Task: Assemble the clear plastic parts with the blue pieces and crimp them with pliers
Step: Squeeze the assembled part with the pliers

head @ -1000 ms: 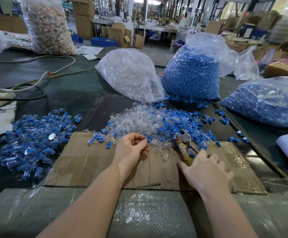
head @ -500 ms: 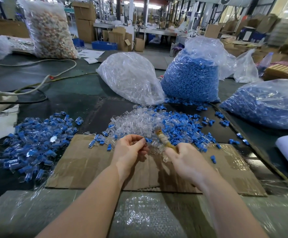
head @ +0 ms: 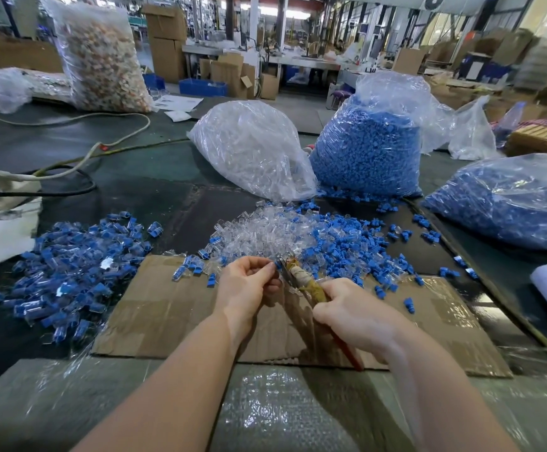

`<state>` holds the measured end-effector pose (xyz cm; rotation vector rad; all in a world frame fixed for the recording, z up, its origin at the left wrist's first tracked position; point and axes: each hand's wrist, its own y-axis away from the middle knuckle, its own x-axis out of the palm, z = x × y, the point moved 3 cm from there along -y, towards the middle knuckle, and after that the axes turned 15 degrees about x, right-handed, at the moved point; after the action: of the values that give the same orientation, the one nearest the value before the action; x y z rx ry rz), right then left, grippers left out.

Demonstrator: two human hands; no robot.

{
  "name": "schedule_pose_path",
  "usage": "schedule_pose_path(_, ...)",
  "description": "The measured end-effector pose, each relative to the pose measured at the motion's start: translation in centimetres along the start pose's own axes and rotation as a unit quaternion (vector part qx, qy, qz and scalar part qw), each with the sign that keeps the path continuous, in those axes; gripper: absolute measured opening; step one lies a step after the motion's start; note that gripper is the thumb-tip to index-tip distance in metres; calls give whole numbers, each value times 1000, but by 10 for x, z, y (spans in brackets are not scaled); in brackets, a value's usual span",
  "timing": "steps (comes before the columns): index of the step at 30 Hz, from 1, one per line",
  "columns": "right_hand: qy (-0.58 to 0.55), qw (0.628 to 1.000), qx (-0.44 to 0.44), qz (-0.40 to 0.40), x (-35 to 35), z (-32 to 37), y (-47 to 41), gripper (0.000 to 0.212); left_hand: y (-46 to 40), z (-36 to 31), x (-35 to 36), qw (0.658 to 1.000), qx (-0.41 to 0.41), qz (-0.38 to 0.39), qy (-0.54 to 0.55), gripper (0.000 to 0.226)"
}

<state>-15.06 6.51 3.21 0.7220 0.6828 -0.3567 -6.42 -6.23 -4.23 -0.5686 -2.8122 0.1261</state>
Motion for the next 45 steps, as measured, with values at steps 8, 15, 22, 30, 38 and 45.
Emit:
schedule_pose_path(8,1,1000,0,15,-4,5,8,22,1,-1,1,1000,8,-4,-9,9)
schedule_pose_path(15,-9,999,8,30,-3,6,7,24,2,0,0,1000,7,0,-12,9)
schedule_pose_path(22,30,999,-17,-1,1,3,0,18,1,2,-2,1000,5,7,-10,10)
schedule_pose_path(30,70,997,-6,-35,6,-3,-8,26,4,0,-2,999,13,18,-24,9)
schedule_pose_path(38,66,998,-12,-12,5,-1,-3,16,4,1,-3,999,25,10,-29,8)
schedule_pose_path(45,94,994,-8,-49,10,-2,-6,24,6,-2,-2,999,38,8,-28,13)
